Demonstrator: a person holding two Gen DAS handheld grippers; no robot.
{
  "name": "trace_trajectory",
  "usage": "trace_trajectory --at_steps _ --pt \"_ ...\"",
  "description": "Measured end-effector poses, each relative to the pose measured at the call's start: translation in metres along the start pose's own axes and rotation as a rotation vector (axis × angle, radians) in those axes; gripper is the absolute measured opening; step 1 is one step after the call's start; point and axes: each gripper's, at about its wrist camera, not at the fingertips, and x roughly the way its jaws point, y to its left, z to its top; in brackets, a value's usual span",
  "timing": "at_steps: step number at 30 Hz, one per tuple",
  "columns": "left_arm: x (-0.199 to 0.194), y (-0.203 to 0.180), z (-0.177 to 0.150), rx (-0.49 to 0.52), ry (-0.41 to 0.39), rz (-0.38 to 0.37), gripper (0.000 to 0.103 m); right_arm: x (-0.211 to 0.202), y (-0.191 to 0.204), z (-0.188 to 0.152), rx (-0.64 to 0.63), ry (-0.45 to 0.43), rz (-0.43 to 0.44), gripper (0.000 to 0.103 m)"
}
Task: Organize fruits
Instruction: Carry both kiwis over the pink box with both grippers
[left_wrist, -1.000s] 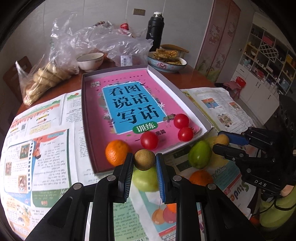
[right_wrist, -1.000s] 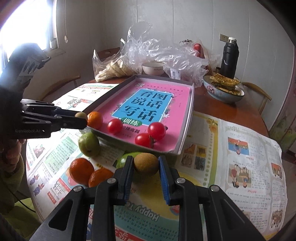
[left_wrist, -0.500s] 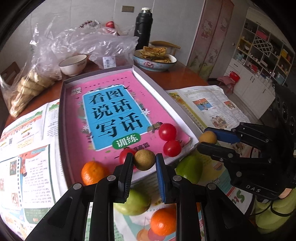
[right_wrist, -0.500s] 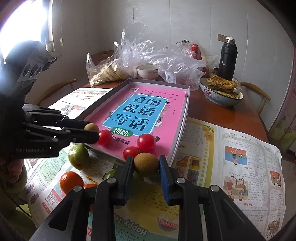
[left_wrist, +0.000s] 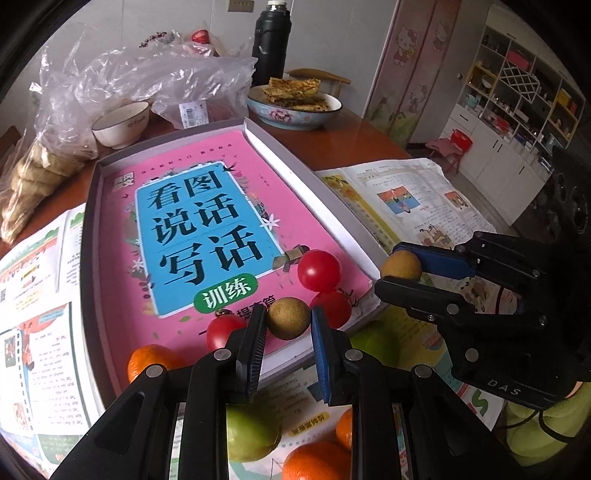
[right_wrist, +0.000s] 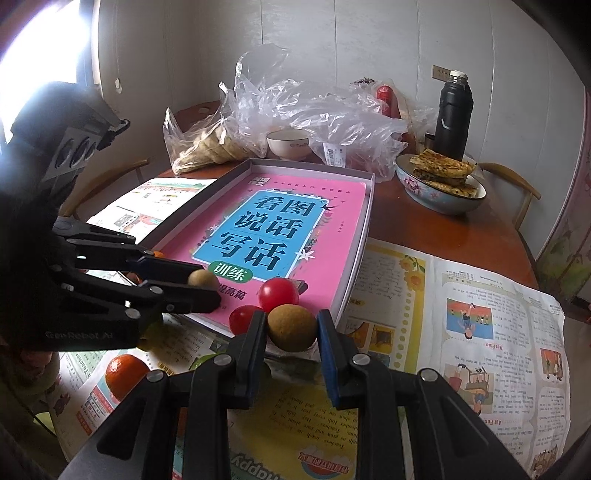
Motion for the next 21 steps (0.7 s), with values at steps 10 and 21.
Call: trace_trajectory --at_steps 10,21 --pt "0.017 0.003 0.0 -0.004 0.038 0.005 0.024 0.009 -0.002 0.002 -0.004 0.012 0.01 0.028" --pt "0.02 -0.001 0.004 0.02 0.043 0.004 0.024 0.021 0.002 0.003 -0.025 0.045 0.01 0.028"
